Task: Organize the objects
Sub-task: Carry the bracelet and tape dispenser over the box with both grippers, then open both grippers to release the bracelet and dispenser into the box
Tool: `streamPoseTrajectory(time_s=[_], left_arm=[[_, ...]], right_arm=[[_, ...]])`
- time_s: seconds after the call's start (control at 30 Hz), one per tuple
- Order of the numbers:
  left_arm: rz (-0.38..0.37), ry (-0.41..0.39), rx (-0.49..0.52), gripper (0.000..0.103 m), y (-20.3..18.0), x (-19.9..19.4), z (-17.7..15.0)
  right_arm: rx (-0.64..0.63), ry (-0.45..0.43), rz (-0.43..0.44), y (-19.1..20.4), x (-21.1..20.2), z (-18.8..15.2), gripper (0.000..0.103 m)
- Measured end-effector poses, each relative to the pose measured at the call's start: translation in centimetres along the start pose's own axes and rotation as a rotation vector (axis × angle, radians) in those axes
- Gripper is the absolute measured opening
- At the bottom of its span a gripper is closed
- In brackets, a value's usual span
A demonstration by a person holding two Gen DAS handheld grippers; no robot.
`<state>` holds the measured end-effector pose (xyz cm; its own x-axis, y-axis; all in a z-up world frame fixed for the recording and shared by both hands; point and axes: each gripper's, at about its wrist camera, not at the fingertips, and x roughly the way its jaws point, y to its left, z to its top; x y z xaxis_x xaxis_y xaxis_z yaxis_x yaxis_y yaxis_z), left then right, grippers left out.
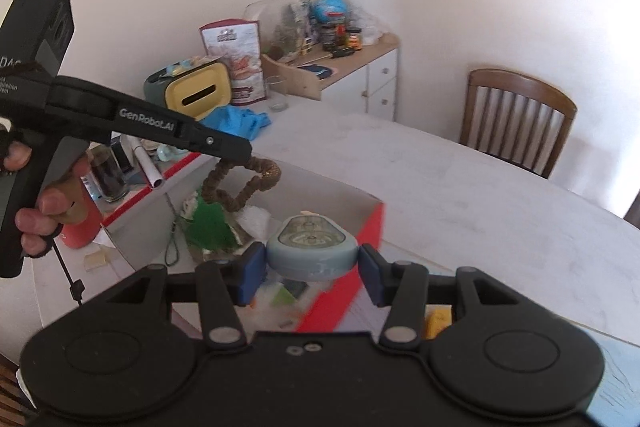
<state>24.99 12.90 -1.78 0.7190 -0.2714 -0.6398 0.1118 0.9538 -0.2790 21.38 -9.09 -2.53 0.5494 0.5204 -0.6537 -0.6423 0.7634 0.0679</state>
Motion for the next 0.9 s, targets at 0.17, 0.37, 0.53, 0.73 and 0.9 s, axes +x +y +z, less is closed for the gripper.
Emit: streamPoseTrajectory(time_s=[0.17,0.37,0.53,0.73,0.9], left_arm=[[0.048,0.013,0.001,0.004,2.9,1.1,0.1],[0.111,0.032,0.032,0.004,5.5,3.1,0.1],[0.153,0.05,0.069,0.004,6.5,4.6,0.0],[0.165,0.111,0.065,0.004,7.3,6.5,-1.0],[0.159,0.162,0.038,0.004,7.8,7.7,-1.8]], right_arm=[[-0.012,0.033,-0.014,1.7,3.3,0.5,0.05],[-0.011,0.085,-0.04,2.8,7.9,0.9,0.05],[-0.005,0.139,-0.066,3.5,11.1,1.1,0.05],[-0.016,0.217,-0.085,4.4,14.2,0.7,0.05],[-0.044,0.256,-0.093,4.8,15.1,0.0,0.05]])
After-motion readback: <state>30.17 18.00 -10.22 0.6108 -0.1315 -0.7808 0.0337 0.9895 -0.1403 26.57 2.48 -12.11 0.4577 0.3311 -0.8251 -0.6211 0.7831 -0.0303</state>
